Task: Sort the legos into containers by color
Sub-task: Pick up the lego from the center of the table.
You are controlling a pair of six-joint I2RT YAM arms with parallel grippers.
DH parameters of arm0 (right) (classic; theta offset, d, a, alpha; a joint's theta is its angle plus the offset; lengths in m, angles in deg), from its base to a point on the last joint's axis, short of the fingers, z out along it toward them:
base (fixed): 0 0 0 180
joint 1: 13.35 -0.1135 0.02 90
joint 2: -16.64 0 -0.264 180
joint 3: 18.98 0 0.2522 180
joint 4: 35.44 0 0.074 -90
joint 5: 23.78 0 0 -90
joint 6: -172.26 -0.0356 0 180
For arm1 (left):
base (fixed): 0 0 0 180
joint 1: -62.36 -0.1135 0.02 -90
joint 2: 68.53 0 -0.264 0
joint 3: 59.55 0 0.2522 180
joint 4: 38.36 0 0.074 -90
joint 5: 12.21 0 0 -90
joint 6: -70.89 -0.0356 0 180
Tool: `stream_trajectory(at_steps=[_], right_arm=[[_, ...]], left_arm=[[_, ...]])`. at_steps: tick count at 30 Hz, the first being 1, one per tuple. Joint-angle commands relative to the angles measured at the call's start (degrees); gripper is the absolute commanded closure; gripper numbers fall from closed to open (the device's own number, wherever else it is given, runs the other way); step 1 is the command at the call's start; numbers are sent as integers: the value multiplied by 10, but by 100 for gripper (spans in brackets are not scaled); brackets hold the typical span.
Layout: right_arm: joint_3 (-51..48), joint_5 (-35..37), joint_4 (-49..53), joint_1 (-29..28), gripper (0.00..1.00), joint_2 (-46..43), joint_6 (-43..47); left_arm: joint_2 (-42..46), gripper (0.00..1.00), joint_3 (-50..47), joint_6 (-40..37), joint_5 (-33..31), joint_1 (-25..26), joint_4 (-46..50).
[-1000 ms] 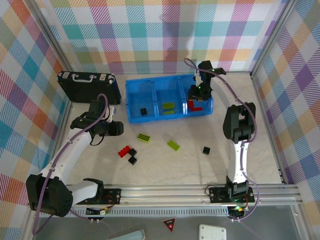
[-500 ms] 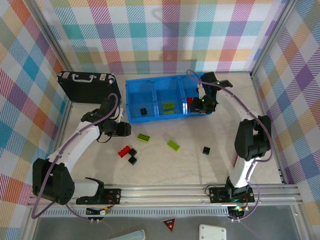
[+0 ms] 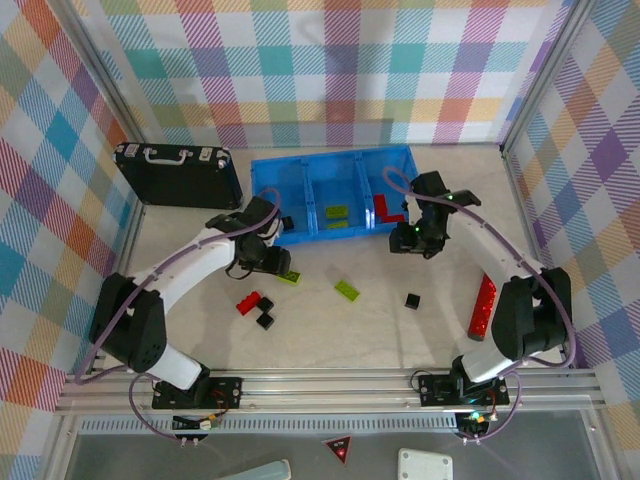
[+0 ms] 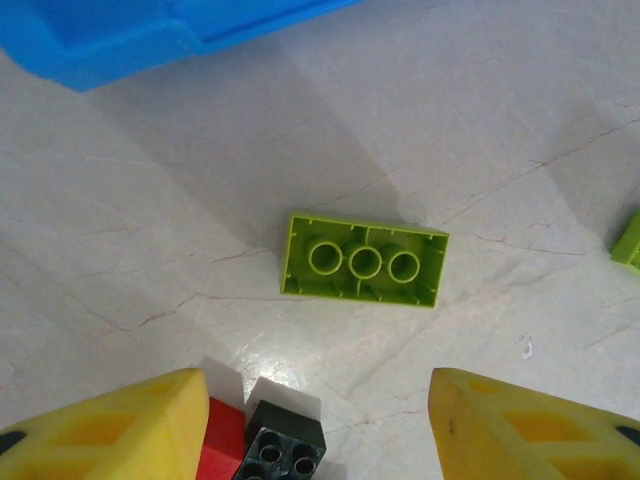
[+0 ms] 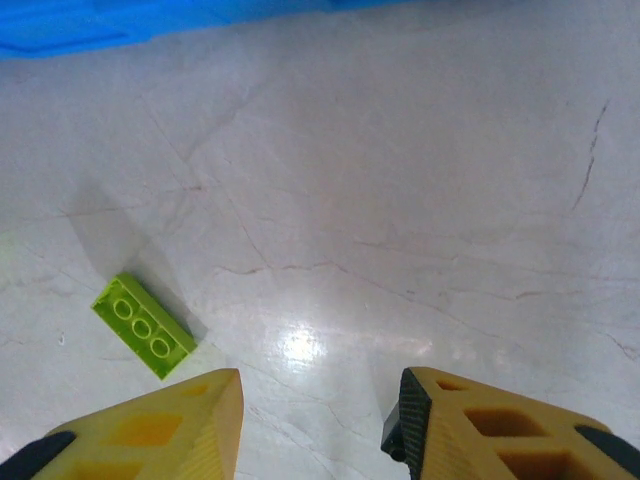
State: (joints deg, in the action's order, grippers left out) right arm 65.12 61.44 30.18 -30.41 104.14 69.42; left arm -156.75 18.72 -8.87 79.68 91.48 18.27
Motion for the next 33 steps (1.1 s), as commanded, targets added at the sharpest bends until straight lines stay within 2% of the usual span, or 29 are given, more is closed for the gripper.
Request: stream_trajectory(at_steps=[1, 14, 16, 22, 33], right_arm=[[-21, 11, -1, -1, 53, -29, -5], [-66, 30, 1, 0, 52, -68, -14], [-69, 29, 3, -1, 52, -70, -14], [-73, 33, 4, -1, 52, -73, -13], [-74, 33, 4, -1, 52, -70, -12]], left_arm=[[-28, 36, 32, -9, -31, 20, 0], [-122, 4, 76, -34, -67, 56, 8], [-131, 2, 78, -37, -71, 56, 8], [-156, 1, 78, -40, -74, 61, -1], [-179, 10, 63, -35, -60, 62, -23]])
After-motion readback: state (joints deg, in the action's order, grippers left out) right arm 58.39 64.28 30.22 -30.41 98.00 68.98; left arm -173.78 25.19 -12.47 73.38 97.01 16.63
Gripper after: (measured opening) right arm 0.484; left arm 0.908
